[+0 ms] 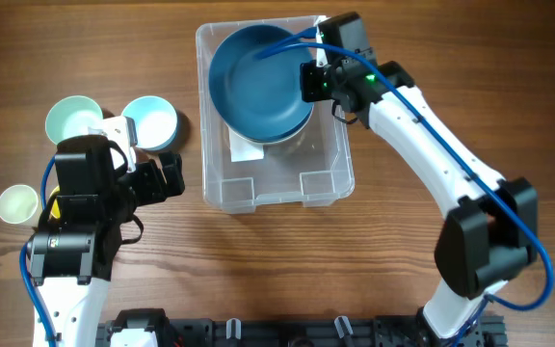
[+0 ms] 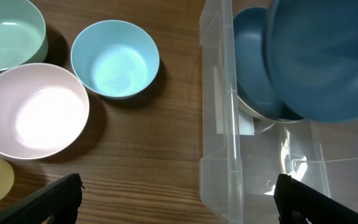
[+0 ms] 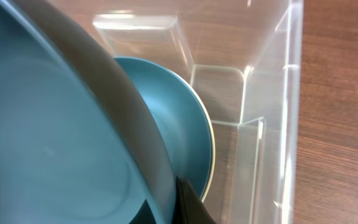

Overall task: Pack container
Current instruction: 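Stack the second dark-blue bowl in the bin and withdraw right, then grasp the light-blue bowl with the left gripper and lift, then place the light-blue bowl in the bin's lower right corner, then return the left gripper and grasp the mint bowl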

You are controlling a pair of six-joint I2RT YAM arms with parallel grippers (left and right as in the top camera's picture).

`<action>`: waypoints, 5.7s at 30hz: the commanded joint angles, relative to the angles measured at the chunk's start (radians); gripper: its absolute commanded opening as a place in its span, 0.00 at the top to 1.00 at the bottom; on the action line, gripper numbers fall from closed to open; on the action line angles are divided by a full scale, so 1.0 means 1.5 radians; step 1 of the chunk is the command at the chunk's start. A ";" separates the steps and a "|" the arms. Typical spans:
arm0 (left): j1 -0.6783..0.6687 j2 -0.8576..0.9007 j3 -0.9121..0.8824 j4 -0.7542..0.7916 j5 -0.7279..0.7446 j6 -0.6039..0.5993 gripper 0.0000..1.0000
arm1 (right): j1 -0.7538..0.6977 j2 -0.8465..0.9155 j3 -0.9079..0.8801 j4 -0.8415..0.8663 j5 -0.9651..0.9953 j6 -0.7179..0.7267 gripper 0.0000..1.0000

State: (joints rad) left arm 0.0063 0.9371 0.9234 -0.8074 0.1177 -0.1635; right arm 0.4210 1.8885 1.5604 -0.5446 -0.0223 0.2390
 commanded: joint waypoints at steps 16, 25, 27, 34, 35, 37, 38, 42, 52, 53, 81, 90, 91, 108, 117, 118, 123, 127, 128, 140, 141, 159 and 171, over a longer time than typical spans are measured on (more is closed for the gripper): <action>-0.002 -0.001 0.015 0.000 -0.002 -0.008 0.00 | -0.275 -0.192 0.040 -0.298 0.041 0.073 0.00; -0.001 0.263 0.364 -0.173 -0.114 -0.055 0.00 | -0.315 -0.321 -0.097 -0.481 0.054 0.117 0.00; -0.001 0.288 0.376 -0.178 -0.114 -0.082 0.00 | -0.315 -0.385 -0.141 -0.478 0.054 0.095 0.00; -0.001 0.302 0.376 -0.178 -0.112 -0.091 0.00 | -0.315 -0.454 -0.226 -0.434 0.054 0.080 0.00; -0.001 0.314 0.376 -0.166 -0.113 -0.091 0.00 | -0.315 -0.454 -0.226 -0.430 0.054 0.080 0.00; -0.001 0.364 0.376 -0.147 -0.114 -0.091 0.00 | -0.315 -0.454 -0.226 -0.429 0.054 0.073 0.00; -0.001 0.389 0.376 -0.142 -0.115 -0.091 0.00 | -0.315 -0.454 -0.226 -0.430 0.054 0.072 0.00; -0.001 0.551 0.376 -0.082 -0.114 -0.086 0.00 | -0.315 -0.454 -0.226 -0.429 0.054 0.069 0.00; -0.001 0.760 0.376 0.051 -0.090 -0.086 0.16 | -0.315 -0.454 -0.226 -0.425 0.054 0.068 0.00; -0.001 0.760 0.376 0.058 -0.090 -0.087 0.31 | -0.315 -0.454 -0.226 -0.424 0.054 0.068 0.00; -0.034 0.714 0.544 0.024 -0.111 -0.071 0.96 | -0.315 -0.454 -0.226 -0.422 0.060 0.068 0.00; -0.245 0.503 0.678 -0.270 -0.129 -0.077 0.96 | -0.315 -0.454 -0.226 -0.420 0.069 0.070 0.00; -0.282 0.501 0.678 -0.288 -0.129 -0.081 0.96 | -0.315 -0.454 -0.226 -0.420 0.069 0.070 0.00; -0.544 0.796 0.657 -0.272 0.009 -0.128 0.96 | -0.315 -0.454 -0.226 -0.433 0.066 0.070 0.00; -0.543 0.795 0.657 -0.182 -0.090 -0.305 0.96 | -0.315 -0.454 -0.226 -0.435 0.067 0.070 0.00; -0.543 0.795 0.657 -0.174 -0.090 -0.311 0.96 | -0.315 -0.454 -0.226 -0.436 0.067 0.070 0.00; -0.543 0.794 0.657 -0.172 -0.089 -0.313 0.48 | -0.315 -0.454 -0.226 -0.435 0.067 0.069 0.00; -0.524 0.738 0.675 -0.172 -0.102 -0.280 0.47 | -0.315 -0.454 -0.226 -0.433 0.067 0.070 0.01; -0.513 0.706 0.677 -0.172 -0.128 -0.280 0.49 | -0.315 -0.454 -0.226 -0.433 0.067 0.070 0.00; -0.378 0.726 0.544 -0.224 -0.060 -0.280 0.96 | -0.315 -0.454 -0.226 -0.433 0.067 0.069 0.00; -0.378 0.731 0.531 -0.225 -0.045 -0.280 0.96 | -0.315 -0.454 -0.226 -0.433 0.067 0.070 0.00; -0.267 0.739 0.430 -0.037 -0.122 -0.137 0.88 | -0.315 -0.454 -0.226 -0.433 0.067 0.069 0.00; -0.244 0.718 0.436 -0.084 -0.230 -0.103 0.88 | -0.315 -0.454 -0.226 -0.430 0.067 0.069 0.00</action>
State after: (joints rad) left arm -0.3843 2.0407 1.5738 -0.9279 -0.1619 -0.3405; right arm -0.0551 1.2079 1.2251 -1.1923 0.0681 0.3504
